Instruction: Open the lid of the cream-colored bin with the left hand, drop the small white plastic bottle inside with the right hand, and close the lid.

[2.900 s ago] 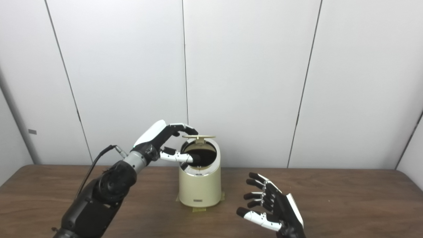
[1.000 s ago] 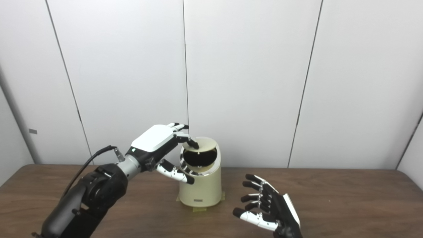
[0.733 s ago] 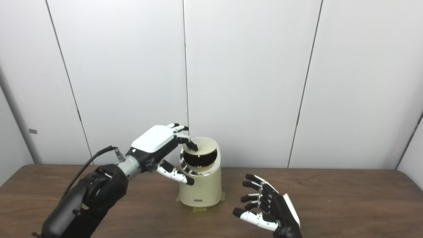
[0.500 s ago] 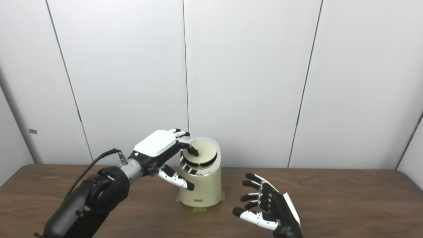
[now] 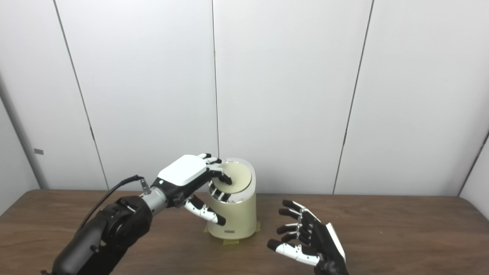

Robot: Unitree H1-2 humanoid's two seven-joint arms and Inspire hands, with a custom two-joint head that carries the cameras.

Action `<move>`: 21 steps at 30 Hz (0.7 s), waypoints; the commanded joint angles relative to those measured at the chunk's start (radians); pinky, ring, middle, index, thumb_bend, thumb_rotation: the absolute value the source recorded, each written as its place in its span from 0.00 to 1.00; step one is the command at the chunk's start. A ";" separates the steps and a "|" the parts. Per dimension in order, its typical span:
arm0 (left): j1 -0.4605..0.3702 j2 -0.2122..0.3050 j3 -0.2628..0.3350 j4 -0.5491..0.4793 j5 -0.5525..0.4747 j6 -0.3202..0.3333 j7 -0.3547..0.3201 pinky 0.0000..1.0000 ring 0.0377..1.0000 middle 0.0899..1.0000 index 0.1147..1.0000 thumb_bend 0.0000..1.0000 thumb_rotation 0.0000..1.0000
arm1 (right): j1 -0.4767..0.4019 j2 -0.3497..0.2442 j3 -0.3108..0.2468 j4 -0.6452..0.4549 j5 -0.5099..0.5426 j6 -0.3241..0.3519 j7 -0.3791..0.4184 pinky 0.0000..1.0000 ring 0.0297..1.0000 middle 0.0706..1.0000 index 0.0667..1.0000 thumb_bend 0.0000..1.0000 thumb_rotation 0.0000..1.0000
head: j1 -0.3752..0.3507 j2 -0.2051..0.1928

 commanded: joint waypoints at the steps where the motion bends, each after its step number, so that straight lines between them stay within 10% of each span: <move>1: -0.023 0.010 -0.031 -0.018 0.048 -0.024 0.002 1.00 0.94 0.72 0.72 1.00 0.48 | -0.038 -0.001 0.000 -0.043 0.003 -0.015 -0.006 0.47 0.56 0.74 0.78 0.76 0.23 | 0.001 0.000; 21: 0.001 0.028 -0.152 -0.026 0.194 -0.035 -0.039 1.00 0.91 0.69 0.66 1.00 0.48 | -0.035 0.000 -0.001 -0.064 -0.003 0.005 -0.009 0.46 0.55 0.74 0.78 0.74 0.24 | 0.001 0.012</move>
